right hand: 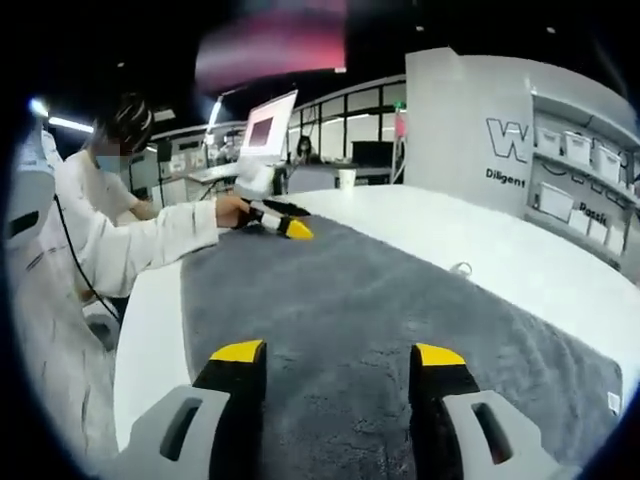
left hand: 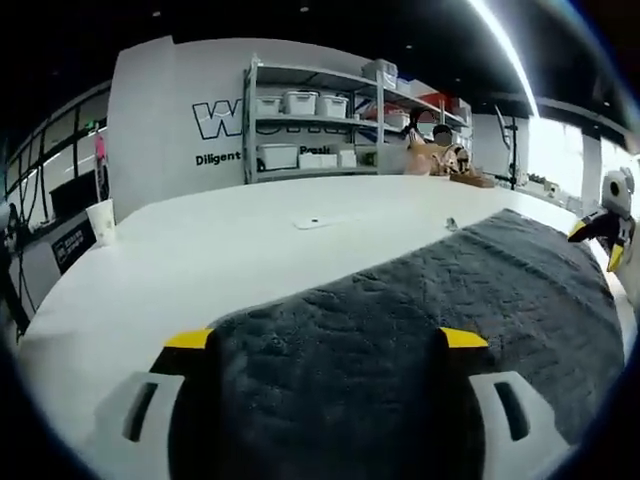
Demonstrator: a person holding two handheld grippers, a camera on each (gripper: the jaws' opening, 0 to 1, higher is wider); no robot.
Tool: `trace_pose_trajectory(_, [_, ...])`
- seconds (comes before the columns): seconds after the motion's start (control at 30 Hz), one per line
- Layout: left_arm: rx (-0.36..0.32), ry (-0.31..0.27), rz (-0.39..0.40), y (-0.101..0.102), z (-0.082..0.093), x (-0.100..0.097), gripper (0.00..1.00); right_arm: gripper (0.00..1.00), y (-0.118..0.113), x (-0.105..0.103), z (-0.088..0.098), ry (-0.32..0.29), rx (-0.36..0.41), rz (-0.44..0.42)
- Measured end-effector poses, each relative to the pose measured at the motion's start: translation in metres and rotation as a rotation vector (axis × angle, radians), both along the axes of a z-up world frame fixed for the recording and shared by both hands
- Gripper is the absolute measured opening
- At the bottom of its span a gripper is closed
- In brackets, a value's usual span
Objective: Open the folded towel by lifting each exposed corner and separating the folded layers until the towel lies flat within the target outline without major curled edges
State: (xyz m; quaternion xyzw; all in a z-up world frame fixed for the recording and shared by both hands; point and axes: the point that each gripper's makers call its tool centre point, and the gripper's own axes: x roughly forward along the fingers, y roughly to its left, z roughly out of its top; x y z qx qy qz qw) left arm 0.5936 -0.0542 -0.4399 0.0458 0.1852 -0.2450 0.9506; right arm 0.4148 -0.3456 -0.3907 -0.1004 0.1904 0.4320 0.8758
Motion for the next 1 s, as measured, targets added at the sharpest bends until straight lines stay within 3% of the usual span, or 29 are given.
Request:
trace_pose_trajectory(0.4, [-0.009, -0.021, -0.021, -0.001, 0.0, 0.0, 0.89, 0.48, 0.057, 0.056, 0.025, -0.075, -0.067, 0.018])
trace_pose_trajectory(0.7, [-0.011, -0.025, -0.028, -0.001, 0.0, 0.001, 0.89, 0.45, 0.093, 0.082, 0.022, -0.054, -0.064, -0.021])
trace_pose_trajectory(0.73, [-0.01, -0.025, -0.028, -0.001, 0.0, 0.001, 0.89, 0.45, 0.11, 0.095, 0.023, -0.054, -0.036, -0.057])
trace_pose_trajectory(0.8, [-0.01, -0.025, -0.031, -0.001, 0.0, 0.002, 0.89, 0.44, 0.12, 0.101, 0.022, -0.049, -0.021, -0.058])
trace_pose_trajectory(0.93, [-0.006, -0.021, -0.033, -0.001, 0.0, 0.002, 0.89, 0.43, 0.145, 0.116, 0.014, -0.032, -0.009, -0.042])
trace_pose_trajectory(1.0, [-0.005, -0.019, -0.033, -0.001, 0.0, 0.002, 0.89, 0.42, 0.15, 0.127, 0.003, -0.031, -0.05, -0.047])
